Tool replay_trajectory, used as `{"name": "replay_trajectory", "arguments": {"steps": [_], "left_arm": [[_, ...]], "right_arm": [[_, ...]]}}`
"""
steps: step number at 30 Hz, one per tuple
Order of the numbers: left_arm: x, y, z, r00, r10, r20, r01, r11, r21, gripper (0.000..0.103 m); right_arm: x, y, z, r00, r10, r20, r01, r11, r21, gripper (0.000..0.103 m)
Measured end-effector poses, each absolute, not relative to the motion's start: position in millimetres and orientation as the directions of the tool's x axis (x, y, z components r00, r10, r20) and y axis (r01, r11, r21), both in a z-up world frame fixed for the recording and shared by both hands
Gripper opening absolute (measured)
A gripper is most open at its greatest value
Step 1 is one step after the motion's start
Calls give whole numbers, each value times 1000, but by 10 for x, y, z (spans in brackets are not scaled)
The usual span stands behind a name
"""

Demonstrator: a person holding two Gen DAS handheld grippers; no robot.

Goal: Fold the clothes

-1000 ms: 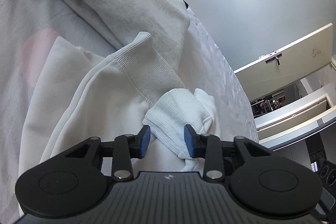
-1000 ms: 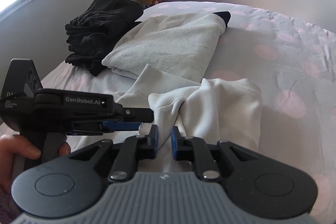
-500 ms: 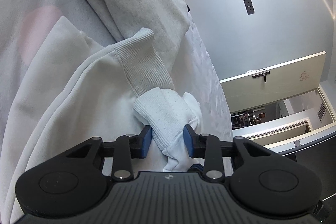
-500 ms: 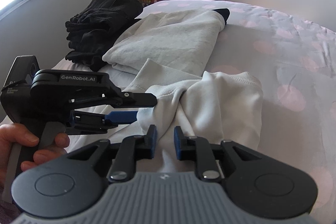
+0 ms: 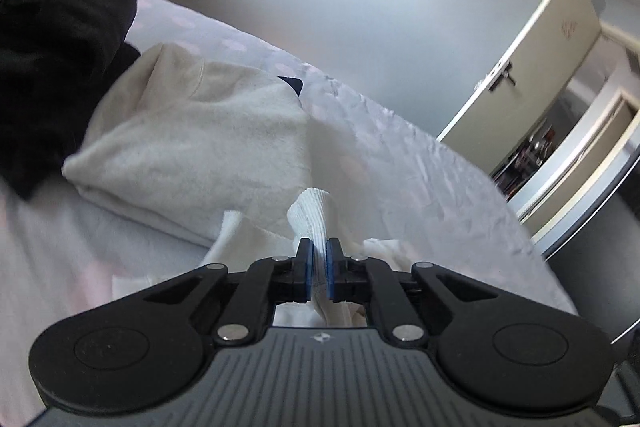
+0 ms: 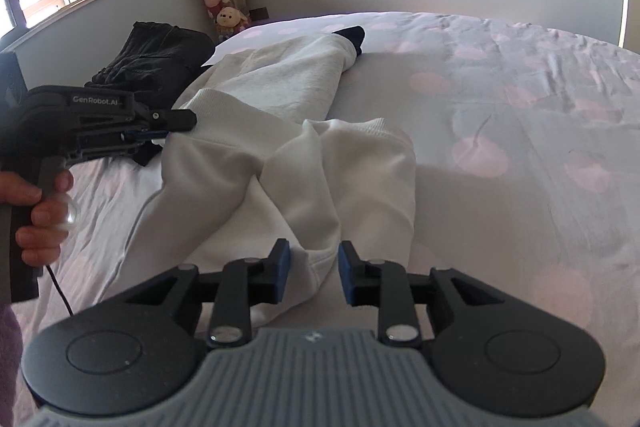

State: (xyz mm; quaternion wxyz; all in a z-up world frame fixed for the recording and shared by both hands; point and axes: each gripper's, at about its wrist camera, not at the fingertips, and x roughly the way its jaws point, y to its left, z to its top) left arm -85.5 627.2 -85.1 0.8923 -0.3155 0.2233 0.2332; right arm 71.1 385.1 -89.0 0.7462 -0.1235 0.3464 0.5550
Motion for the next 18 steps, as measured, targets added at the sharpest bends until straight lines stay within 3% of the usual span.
{"name": "replay_trajectory", "arguments": {"steps": [8, 10, 12, 18], "left_arm": [[-619, 6384, -1059, 625, 379, -683, -619, 774, -137, 8], [-594, 6381, -1151, 583, 409, -702, -627, 776, -69, 11], [-666, 6369, -1172, 569, 441, -694, -662, 746, -69, 19], [-1077, 6227, -1034, 575, 433, -694, -724, 665, -185, 21]], "right_arm": [[795, 3783, -966, 114, 747, -655, -882, 380, 280, 32], [812, 3807, -991, 93, 750, -655, -874, 377, 306, 40], [819, 3842, -1008, 73, 755, -652, -868, 371, 332, 42], [887, 3994, -1110, 32, 759, -651, -839, 374, 396, 49]]}}
